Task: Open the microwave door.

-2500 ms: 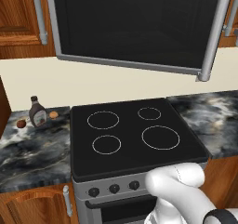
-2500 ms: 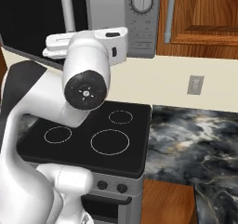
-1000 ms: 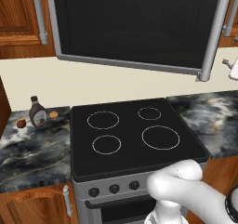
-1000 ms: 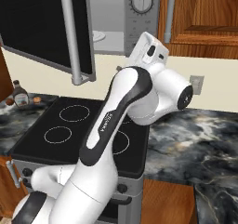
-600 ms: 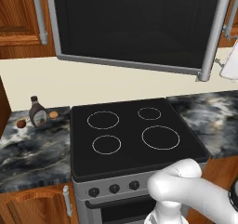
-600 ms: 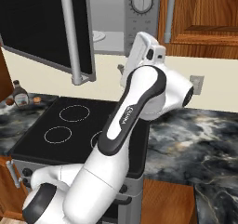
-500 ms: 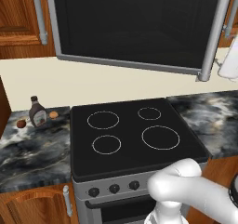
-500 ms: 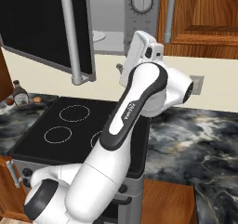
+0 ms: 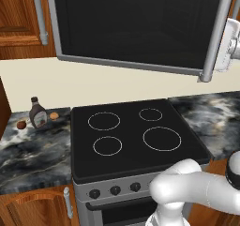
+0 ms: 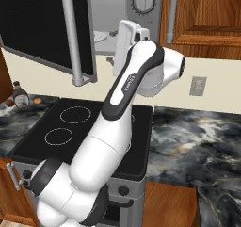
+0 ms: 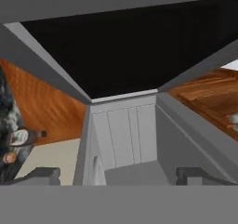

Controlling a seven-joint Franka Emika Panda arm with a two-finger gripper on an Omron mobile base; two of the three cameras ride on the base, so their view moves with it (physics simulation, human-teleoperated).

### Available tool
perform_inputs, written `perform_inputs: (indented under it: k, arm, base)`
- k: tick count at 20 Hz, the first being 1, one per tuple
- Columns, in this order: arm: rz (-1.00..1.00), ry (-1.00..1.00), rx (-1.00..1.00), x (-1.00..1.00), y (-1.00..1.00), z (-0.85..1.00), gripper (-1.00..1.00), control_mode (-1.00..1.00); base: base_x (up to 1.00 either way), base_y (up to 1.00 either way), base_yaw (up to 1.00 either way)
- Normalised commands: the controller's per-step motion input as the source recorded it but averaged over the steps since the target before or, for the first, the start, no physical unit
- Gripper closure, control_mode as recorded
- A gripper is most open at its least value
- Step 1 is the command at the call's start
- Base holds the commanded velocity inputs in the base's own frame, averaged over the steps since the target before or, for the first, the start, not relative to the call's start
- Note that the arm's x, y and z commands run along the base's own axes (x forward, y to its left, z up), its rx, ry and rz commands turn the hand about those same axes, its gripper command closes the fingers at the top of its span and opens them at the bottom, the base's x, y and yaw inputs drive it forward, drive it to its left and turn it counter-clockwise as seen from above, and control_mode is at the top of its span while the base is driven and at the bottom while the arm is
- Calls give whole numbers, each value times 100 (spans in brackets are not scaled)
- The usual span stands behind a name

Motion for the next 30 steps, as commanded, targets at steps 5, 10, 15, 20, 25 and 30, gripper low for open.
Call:
perform_inputs:
  k: [5, 10, 15, 20, 25, 30]
  arm:
    - [11, 0, -4, 45, 32, 0, -100, -100]
    - [24, -8, -6, -42, 58, 5, -100, -100]
    - [35, -9, -1, -74, 88, 9, -100, -100]
    - [37, -5, 0, -75, 98, 3, -100, -100]
    - [37, -6, 0, -83, 87, 0, -100, -100]
    - [36, -10, 2, -85, 81, 0, -100, -100]
  base:
    - [0, 0, 0]
    - [0, 0, 0]
    - [0, 0, 0]
    - [0, 0, 0]
    - [0, 0, 0]
    - [0, 0, 0]
